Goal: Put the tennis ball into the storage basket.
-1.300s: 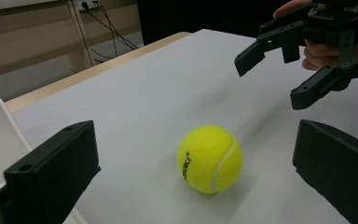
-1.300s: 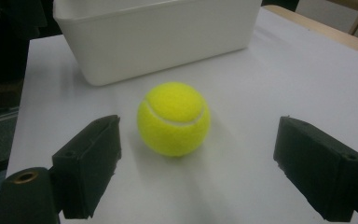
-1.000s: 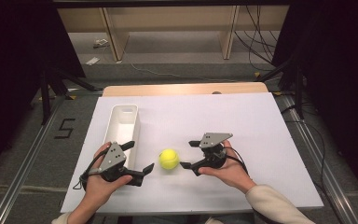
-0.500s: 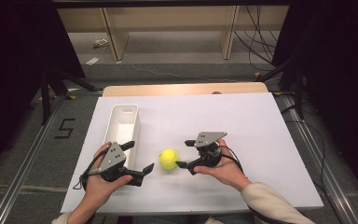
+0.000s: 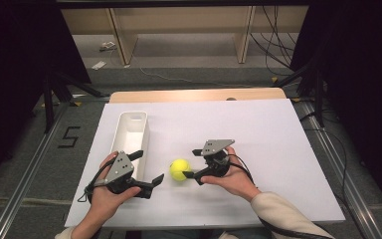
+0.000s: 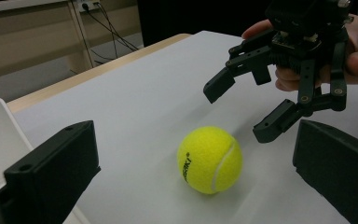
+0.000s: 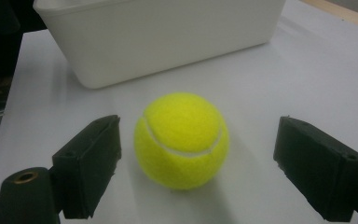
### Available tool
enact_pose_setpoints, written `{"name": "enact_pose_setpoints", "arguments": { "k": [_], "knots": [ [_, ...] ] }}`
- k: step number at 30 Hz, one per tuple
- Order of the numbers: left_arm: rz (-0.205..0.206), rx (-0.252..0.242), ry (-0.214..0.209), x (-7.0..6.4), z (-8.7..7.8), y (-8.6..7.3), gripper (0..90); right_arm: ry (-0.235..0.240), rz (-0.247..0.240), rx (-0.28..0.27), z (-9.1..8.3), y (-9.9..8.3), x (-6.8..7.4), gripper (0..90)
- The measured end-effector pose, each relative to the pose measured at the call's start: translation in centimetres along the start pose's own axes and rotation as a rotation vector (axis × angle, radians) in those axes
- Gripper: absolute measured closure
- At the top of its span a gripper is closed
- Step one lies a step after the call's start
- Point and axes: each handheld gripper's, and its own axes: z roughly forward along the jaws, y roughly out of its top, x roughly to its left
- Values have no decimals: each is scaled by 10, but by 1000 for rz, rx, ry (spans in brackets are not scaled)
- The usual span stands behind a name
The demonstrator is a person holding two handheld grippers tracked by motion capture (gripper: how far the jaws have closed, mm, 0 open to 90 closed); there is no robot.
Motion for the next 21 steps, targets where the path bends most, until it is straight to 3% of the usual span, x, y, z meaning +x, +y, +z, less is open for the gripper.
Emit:
{"name": "enact_pose_setpoints", "arguments": {
  "k": [21],
  "knots": [
    [-1, 0, 1, 0, 0, 0, 0, 33, 0, 51, 29, 0, 2, 155]
  ]
}}
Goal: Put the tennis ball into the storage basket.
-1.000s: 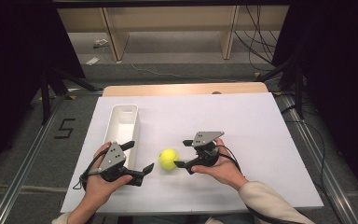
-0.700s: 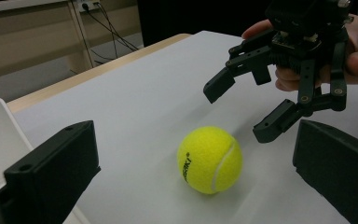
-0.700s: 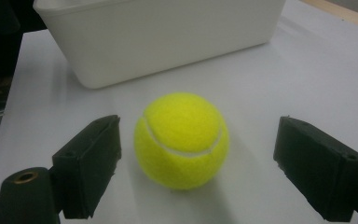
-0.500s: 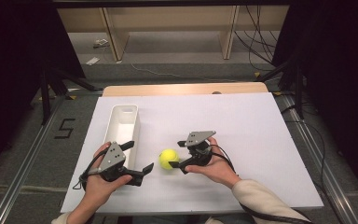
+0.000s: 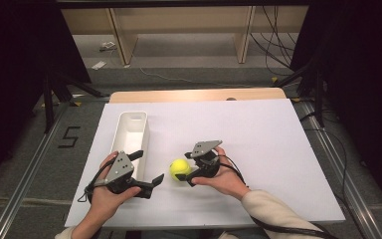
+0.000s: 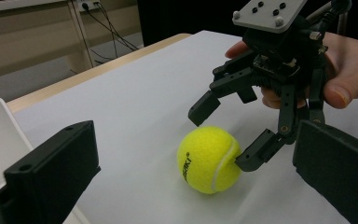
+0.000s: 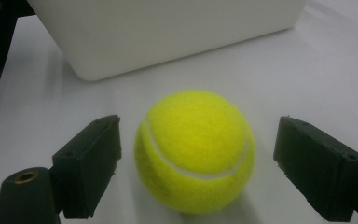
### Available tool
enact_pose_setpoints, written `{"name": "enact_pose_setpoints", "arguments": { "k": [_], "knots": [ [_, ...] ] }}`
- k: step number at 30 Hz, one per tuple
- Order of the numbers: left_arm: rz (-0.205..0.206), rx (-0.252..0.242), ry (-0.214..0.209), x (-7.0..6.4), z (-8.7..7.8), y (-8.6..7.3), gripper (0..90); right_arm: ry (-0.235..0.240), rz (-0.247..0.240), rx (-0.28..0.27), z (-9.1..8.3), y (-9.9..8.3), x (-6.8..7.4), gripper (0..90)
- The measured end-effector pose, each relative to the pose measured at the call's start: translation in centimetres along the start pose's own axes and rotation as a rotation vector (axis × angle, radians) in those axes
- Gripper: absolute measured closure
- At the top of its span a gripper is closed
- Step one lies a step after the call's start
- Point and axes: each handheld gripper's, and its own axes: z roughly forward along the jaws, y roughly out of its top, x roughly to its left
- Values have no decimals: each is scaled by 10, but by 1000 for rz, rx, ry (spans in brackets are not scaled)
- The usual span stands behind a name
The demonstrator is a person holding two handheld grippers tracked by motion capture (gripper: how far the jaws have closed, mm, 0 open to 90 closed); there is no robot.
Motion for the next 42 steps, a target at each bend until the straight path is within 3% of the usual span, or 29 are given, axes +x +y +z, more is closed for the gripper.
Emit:
{"name": "enact_pose_setpoints", "arguments": {
  "k": [13, 42],
  "knots": [
    [0, -1, -2, 0, -1, 0, 0, 9, -8, 45, 18, -2, 2, 156],
    [0, -2, -4, -1, -1, 0, 0, 10, 7, 71, 30, -3, 2, 195]
  ]
}}
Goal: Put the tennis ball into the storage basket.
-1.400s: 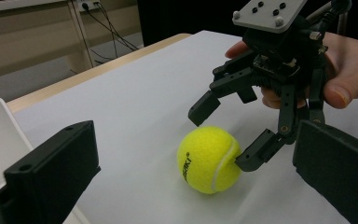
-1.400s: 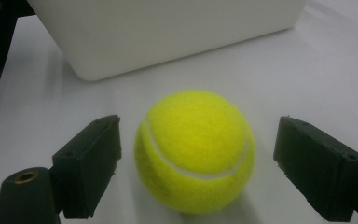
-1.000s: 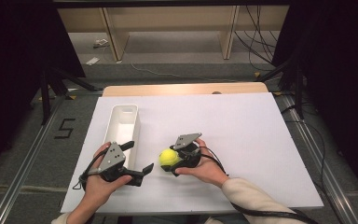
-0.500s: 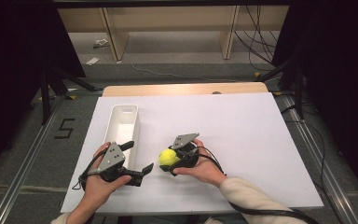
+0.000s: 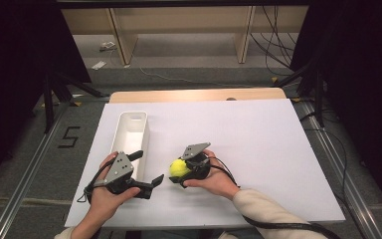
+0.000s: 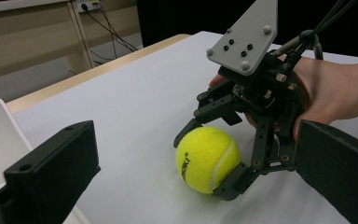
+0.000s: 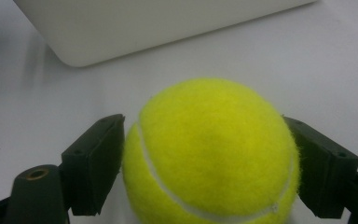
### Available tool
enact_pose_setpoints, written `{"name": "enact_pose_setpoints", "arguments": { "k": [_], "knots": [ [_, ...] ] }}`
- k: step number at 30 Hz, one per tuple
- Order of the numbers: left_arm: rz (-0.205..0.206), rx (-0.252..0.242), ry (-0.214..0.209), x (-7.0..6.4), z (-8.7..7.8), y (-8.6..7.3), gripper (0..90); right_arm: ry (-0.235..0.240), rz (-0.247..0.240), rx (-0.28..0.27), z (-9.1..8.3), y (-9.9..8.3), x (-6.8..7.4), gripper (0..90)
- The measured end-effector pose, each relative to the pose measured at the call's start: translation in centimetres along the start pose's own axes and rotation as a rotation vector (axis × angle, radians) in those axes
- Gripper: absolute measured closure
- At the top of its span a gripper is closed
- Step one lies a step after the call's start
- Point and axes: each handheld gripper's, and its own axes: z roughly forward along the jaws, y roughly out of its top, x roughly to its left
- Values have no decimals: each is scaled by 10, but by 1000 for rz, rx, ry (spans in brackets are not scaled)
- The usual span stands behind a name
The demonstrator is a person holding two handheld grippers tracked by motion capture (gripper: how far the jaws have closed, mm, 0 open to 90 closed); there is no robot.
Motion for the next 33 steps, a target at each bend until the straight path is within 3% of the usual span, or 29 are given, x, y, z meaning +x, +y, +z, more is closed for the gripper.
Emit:
{"name": "enact_pose_setpoints", "arguments": {
  "k": [18, 33],
  "knots": [
    [2, -2, -1, 0, 0, 0, 0, -15, 18, -4, 1, -1, 0, 261],
    [3, -4, -3, 0, -1, 0, 0, -13, 3, -7, -1, 2, 2, 269]
  ]
}}
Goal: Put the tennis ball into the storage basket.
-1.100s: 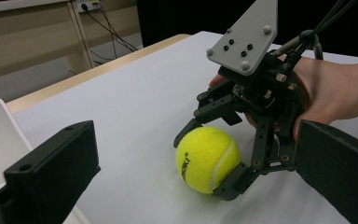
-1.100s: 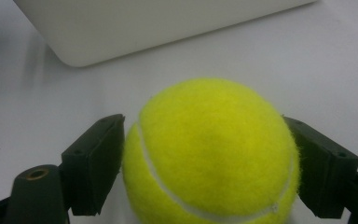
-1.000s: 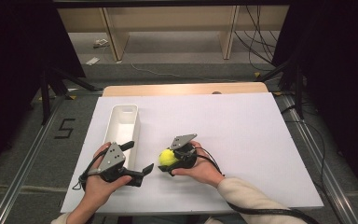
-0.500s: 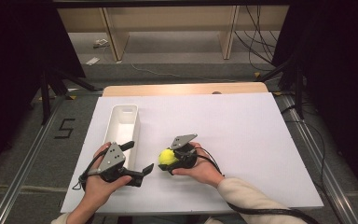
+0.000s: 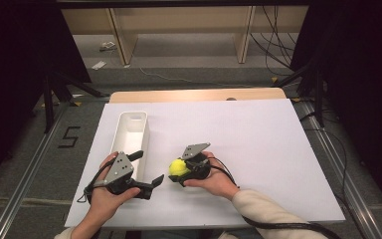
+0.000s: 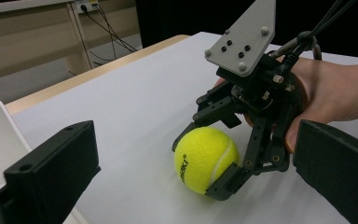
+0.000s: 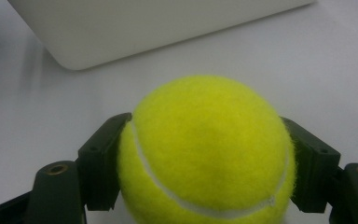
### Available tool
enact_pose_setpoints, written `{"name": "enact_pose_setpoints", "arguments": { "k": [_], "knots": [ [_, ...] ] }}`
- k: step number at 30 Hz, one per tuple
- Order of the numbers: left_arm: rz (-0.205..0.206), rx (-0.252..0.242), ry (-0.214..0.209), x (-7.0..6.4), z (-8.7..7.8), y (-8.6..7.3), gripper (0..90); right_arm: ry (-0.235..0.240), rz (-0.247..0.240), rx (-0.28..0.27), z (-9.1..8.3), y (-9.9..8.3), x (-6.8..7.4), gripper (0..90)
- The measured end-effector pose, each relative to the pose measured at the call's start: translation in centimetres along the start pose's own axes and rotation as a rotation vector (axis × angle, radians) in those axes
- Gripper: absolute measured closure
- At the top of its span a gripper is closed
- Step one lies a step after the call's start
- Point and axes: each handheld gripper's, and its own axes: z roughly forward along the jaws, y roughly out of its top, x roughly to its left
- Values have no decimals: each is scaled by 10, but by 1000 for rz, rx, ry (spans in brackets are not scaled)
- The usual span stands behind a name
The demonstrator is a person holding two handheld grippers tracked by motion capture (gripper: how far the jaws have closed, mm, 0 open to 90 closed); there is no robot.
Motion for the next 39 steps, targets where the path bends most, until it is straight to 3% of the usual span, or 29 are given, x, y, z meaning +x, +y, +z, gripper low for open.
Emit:
{"name": "enact_pose_setpoints", "arguments": {
  "k": [39],
  "knots": [
    [-6, 0, -1, 1, 0, 0, 0, -12, 5, -69, -13, 11, -2, 269]
  ]
}}
